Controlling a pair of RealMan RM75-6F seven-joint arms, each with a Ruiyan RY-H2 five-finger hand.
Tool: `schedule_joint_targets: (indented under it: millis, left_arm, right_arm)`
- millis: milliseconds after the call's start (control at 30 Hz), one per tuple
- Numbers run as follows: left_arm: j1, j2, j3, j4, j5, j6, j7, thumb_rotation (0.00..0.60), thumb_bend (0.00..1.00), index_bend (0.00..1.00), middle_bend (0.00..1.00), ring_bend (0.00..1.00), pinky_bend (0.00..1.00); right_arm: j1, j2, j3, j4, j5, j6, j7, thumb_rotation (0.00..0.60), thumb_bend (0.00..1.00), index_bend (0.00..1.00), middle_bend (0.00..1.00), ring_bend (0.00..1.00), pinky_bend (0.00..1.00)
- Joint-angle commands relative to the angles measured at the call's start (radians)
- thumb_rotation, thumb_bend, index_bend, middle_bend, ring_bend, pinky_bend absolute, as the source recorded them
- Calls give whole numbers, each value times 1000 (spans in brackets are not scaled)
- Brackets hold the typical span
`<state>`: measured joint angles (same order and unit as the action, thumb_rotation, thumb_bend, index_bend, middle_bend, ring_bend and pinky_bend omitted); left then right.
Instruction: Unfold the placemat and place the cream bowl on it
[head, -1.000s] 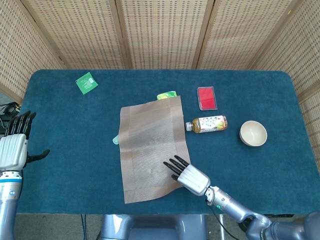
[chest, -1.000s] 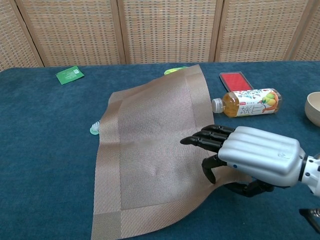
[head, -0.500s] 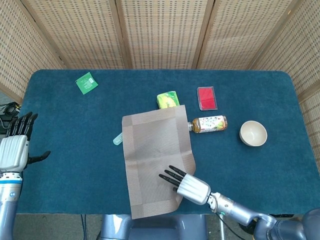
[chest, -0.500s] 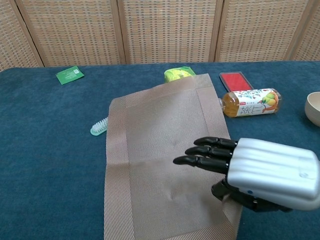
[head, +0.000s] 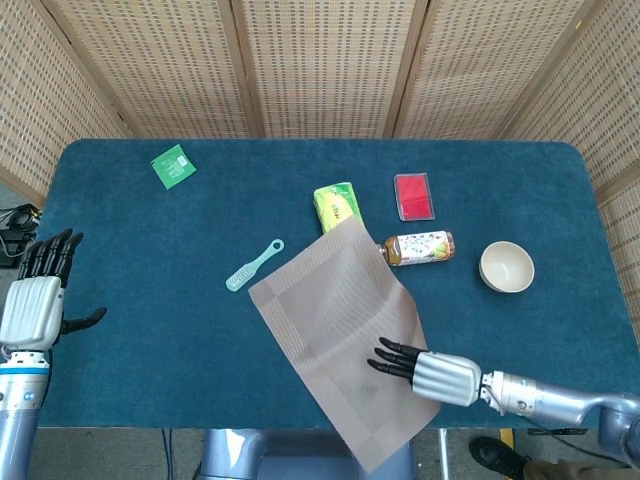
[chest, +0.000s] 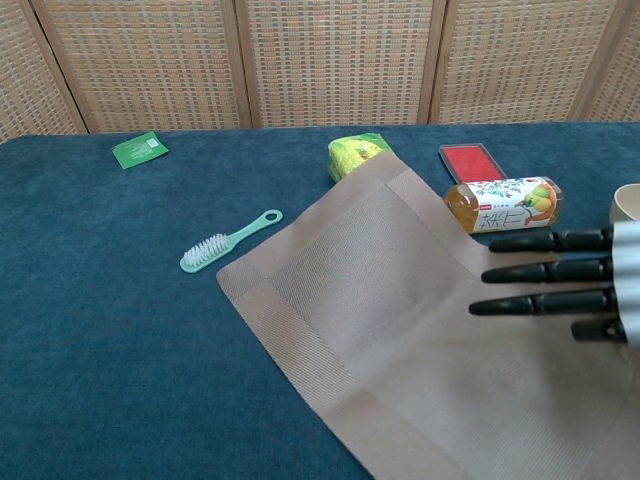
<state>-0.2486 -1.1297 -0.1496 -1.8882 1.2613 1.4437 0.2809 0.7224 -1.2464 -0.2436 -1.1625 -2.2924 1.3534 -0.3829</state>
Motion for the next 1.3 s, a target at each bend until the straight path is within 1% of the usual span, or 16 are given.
schedule_joint_targets:
  millis: [33,200,267,467,500,567,633,667,700,867,967,1033,1100,1167,1200,1300]
  left_arm:
    - [-1,-1,-1,1,-2,-3,1,600,0,0,0,0,0]
    - [-5,-6,-2,3,-6,-11,10,600,0,0,0,0,0]
    - [-6,-7,-2,4,-7,-12,12,600,0,0,0,0,0]
    - [-9,-10,-8,13,-24,-20,17,600,0,0,0,0,0]
    - [-10,-11,-9,16,-28,-22,18,600,0,0,0,0,0]
    - [-12,-13,-10,20,-35,-28,22,600,0,0,0,0,0]
    - [-16,-16,-12,25,-42,-34,27,600,0,0,0,0,0]
    - [-19,-19,-12,29,-46,-39,31,600,0,0,0,0,0]
    - [-21,-21,-11,31,-48,-43,34,600,0,0,0,0,0]
    - [-32,-35,-6,48,-37,-56,44,600,0,0,0,0,0]
    - [-52,-51,13,90,46,-74,17,600,0,0,0,0,0]
    - [-66,-63,27,128,110,-82,-4,600,0,0,0,0,0]
    - [-92,-81,44,174,184,-102,-21,600,0,0,0,0,0]
    - [-129,-96,63,214,258,-139,-40,600,0,0,0,0,0]
    - [-152,-104,74,235,298,-164,-57,600,0,0,0,0,0]
    - [-205,-129,90,286,373,-211,-80,600,0,0,0,0,0]
  right_arm:
    - [55,52,33,34,-13,-43,-43,600,681,747,0,0,0]
    - [139,99,60,32,-16,-177,-101,600,670,741,0,0,0]
    - [158,103,70,30,-12,-201,-108,600,661,740,0,0,0]
    - [213,91,133,90,60,-289,-117,600,612,729,0,0,0]
    - [214,90,139,96,69,-289,-120,600,585,711,0,0,0]
    - [205,88,154,104,99,-279,-119,600,414,540,0,0,0]
    - [181,91,173,100,144,-261,-118,600,114,157,0,0,0]
    - [164,93,180,99,164,-234,-107,600,54,69,0,0,0]
    - [152,94,184,103,177,-213,-99,600,6,9,0,0,0]
    - [79,88,208,146,250,-88,-33,600,0,0,0,0,0]
    - [-26,69,246,168,381,15,78,600,0,0,0,0,0]
    - [-78,54,259,163,448,46,139,600,0,0,0,0,0]
    - [-135,44,264,121,526,51,237,600,0,0,0,0,0]
    - [-183,47,256,62,575,62,337,600,0,0,0,0,0]
    - [-207,47,253,37,591,77,365,600,0,0,0,0,0]
    - [-256,41,254,-12,620,119,386,600,0,0,0,0,0]
